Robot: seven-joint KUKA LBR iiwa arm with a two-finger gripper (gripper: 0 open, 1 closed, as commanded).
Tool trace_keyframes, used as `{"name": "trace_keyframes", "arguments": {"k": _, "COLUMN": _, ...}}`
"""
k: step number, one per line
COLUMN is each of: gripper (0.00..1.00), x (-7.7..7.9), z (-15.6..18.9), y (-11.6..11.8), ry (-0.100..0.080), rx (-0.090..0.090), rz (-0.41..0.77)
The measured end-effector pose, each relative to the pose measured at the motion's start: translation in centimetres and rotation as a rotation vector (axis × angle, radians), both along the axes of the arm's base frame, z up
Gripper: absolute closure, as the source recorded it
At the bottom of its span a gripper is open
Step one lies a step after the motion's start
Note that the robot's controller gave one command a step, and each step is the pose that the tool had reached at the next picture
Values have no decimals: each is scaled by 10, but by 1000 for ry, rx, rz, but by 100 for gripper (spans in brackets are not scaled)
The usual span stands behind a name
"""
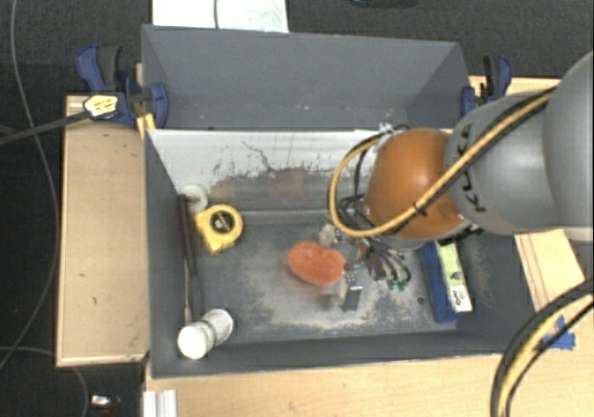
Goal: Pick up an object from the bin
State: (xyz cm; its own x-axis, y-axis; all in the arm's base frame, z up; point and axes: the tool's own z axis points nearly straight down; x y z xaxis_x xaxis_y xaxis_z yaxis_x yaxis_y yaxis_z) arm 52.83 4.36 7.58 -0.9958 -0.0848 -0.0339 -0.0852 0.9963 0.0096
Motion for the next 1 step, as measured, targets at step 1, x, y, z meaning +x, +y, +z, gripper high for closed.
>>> {"name": "trace_keyframes", "arguments": {"k": 1, "gripper": 0, "x": 17, "z": -3, "y": 2, "ry": -1, "rx": 4, "rz": -88}}
